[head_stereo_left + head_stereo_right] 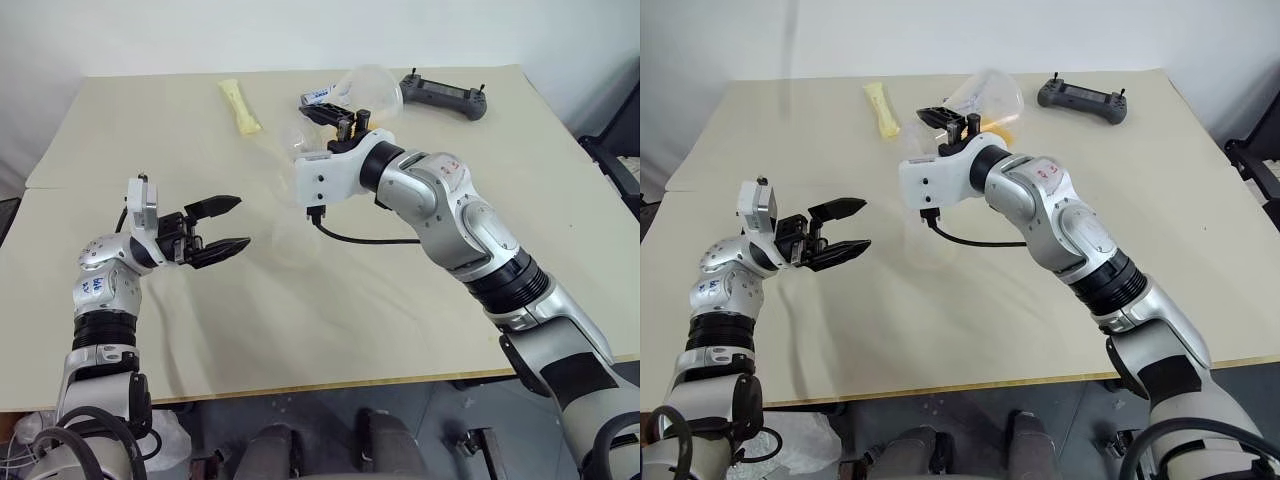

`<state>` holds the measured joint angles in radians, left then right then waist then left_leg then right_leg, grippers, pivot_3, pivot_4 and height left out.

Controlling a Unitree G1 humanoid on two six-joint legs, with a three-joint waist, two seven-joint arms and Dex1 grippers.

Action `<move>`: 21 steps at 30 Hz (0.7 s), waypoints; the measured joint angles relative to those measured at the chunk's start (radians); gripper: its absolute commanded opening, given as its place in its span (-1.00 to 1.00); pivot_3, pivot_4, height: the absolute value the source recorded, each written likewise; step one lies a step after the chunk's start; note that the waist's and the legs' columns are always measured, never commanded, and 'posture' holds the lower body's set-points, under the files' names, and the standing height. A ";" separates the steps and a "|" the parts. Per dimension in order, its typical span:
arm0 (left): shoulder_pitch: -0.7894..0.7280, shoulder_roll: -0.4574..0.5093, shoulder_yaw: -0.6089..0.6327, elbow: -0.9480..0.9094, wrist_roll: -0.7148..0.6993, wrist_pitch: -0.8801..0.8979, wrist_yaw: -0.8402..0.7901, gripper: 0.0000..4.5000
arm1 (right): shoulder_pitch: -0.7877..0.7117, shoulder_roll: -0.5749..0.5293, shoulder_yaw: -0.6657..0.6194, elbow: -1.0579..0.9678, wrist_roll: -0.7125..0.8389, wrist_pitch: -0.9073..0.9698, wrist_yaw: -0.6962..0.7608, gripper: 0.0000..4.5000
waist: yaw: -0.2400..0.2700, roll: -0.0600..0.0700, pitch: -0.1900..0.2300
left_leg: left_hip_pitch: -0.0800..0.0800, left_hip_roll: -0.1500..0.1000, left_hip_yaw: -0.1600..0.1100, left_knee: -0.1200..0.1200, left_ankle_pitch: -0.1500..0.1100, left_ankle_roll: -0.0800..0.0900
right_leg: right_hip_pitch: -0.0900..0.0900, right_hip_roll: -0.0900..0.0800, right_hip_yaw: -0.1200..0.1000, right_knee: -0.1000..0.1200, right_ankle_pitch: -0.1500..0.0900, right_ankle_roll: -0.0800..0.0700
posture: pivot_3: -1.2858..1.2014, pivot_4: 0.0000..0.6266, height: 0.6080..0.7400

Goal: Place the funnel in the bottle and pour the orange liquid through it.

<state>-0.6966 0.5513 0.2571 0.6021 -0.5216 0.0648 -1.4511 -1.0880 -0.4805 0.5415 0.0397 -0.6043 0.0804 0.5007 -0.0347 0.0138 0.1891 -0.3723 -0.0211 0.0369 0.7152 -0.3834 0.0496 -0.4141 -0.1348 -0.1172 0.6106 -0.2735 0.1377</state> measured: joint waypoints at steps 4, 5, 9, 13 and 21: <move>0.002 0.000 0.000 -0.005 -0.002 0.001 0.001 1.00 | 0.000 0.001 0.000 0.002 -0.024 -0.026 0.009 0.08 | 0.000 0.000 0.000 | 0.000 0.000 0.000 0.000 0.000 0.000 | 0.000 0.000 0.000 0.000 0.000 0.000 | 0.03 -0.52 1.00; 0.002 0.000 0.000 -0.005 -0.003 0.002 0.001 1.00 | 0.000 0.001 0.000 0.004 -0.030 -0.036 0.010 0.08 | 0.000 0.000 0.000 | 0.000 0.000 0.000 0.000 0.000 0.000 | 0.000 0.000 0.000 0.000 0.000 0.000 | 0.03 -0.52 1.00; 0.002 -0.001 0.000 -0.007 -0.004 0.003 0.002 1.00 | 0.000 0.000 0.000 0.010 -0.060 -0.075 0.010 0.08 | 0.000 0.000 0.000 | 0.000 0.000 0.000 0.000 0.000 0.000 | 0.000 0.000 0.000 0.000 0.000 0.000 | 0.03 -0.52 1.00; 0.002 -0.003 0.000 -0.009 -0.006 0.009 0.003 1.00 | 0.000 -0.010 0.000 0.024 -0.085 -0.104 0.011 0.08 | 0.000 0.000 0.000 | 0.000 0.000 0.000 0.000 0.000 0.000 | 0.000 0.000 0.000 0.000 0.000 0.000 | 0.03 -0.52 1.00; 0.002 -0.009 0.000 -0.010 -0.007 0.011 0.009 1.00 | 0.000 -0.019 -0.003 0.049 -0.118 -0.141 0.012 0.08 | -0.002 0.000 0.000 | 0.000 0.000 0.000 0.000 0.000 0.000 | 0.000 0.000 0.000 0.000 0.000 0.000 | 0.03 -0.52 1.00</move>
<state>-0.6943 0.5426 0.2570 0.5923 -0.5289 0.0762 -1.4418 -1.0881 -0.4991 0.5387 0.0883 -0.7224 -0.0604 0.5130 -0.0363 0.0138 0.1891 -0.3723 -0.0210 0.0370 0.7153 -0.3834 0.0495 -0.4141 -0.1347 -0.1172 0.6107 -0.2735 0.1377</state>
